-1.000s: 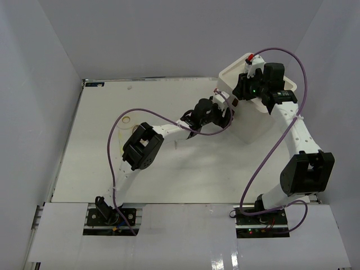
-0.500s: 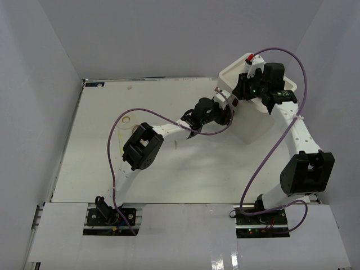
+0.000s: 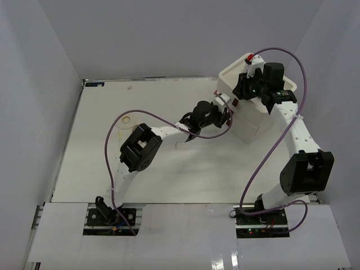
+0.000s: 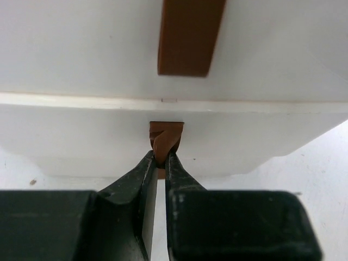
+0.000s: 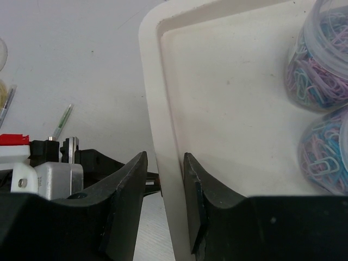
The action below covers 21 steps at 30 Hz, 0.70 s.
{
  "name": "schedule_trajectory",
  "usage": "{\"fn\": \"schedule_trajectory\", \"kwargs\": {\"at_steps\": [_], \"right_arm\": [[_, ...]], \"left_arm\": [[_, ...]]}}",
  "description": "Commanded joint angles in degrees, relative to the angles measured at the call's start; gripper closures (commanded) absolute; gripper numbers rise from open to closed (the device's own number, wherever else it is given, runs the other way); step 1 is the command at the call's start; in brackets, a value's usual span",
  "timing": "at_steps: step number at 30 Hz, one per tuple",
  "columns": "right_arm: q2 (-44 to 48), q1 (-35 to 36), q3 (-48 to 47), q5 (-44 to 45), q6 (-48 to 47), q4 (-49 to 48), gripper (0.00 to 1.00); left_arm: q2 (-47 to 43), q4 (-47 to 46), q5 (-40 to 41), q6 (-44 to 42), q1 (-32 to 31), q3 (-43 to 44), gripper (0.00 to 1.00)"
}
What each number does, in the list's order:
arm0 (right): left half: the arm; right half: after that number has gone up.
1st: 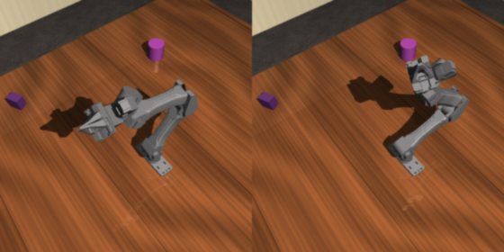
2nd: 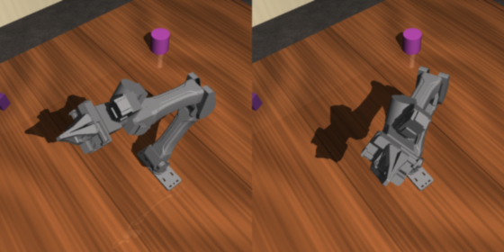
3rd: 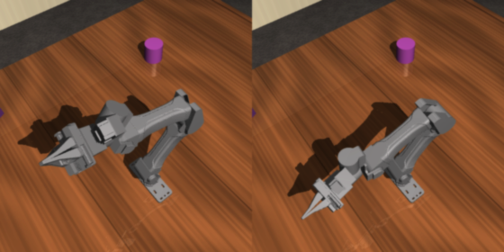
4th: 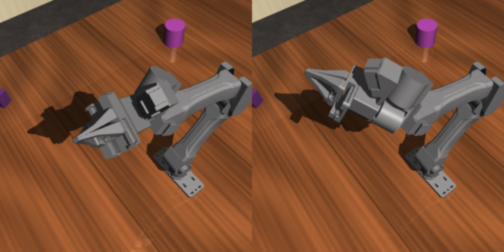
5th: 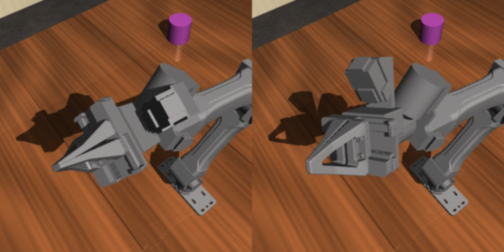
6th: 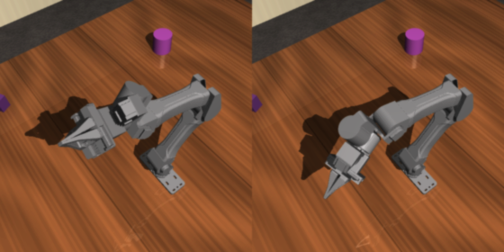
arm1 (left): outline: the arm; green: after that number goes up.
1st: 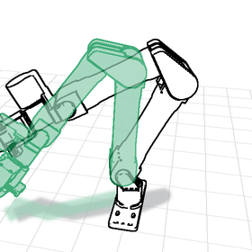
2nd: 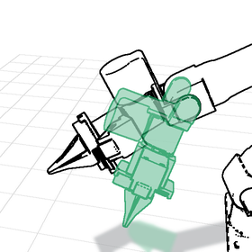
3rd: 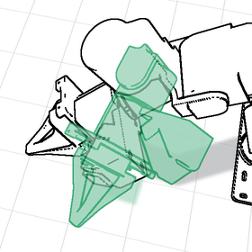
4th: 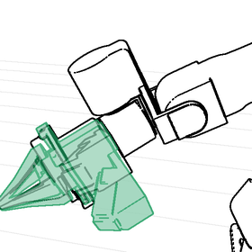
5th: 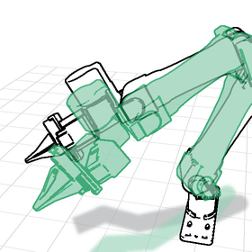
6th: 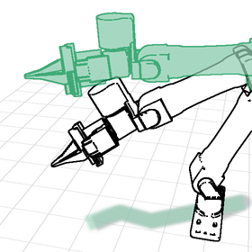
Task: Sort the stationery into containers
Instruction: Open the drawer in the storage box.
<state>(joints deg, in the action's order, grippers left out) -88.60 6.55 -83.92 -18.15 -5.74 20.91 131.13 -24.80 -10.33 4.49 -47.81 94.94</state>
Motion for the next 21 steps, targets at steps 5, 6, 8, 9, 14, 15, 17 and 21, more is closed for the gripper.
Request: {"fn": "schedule_trajectory", "kwargs": {"at_steps": [5, 6, 8, 9, 14, 15, 17, 21], "right_arm": [[-1.49, -0.31, 0.69, 0.84, -0.59, 3.88, 0.61], [-1.49, -0.39, 0.77, 1.1, -0.76, 3.88, 0.61], [-1.58, -0.57, 0.86, 1.63, -0.85, 3.88, 0.61], [-1.58, -0.57, 0.86, 1.8, -0.94, 3.88, 0.61], [-1.14, -0.83, 1.13, 2.42, -1.29, 3.79, 0.61], [-1.14, -0.83, 1.21, 2.42, -1.29, 3.88, 0.61], [-1.14, -0.92, 1.13, 2.42, -1.38, 3.88, 0.61], [-1.23, -0.92, 1.13, 2.24, -1.38, 3.88, 0.61]], "left_arm": [[-10.0, -1.3, 0.04, 0.61, -0.26, -9.48, 0.95], [-10.71, -1.39, 0.04, 0.69, -0.26, -10.55, 0.96], [-12.99, -1.74, 0.48, 0.78, -0.26, -12.75, 0.96], [-13.79, -1.92, 0.48, 0.96, -0.26, -15.02, 0.96], [-17.92, -2.8, 0.83, 1.83, -0.35, -21.19, 0.95], [-19.15, -2.71, 1.01, 1.92, -0.26, -22.85, 0.95], [-20.29, -2.89, 1.19, 2.1, -0.35, -24.53, 0.95], [-22.23, -1.57, 1.45, 2.54, -0.44, -27.08, 0.91]]}}
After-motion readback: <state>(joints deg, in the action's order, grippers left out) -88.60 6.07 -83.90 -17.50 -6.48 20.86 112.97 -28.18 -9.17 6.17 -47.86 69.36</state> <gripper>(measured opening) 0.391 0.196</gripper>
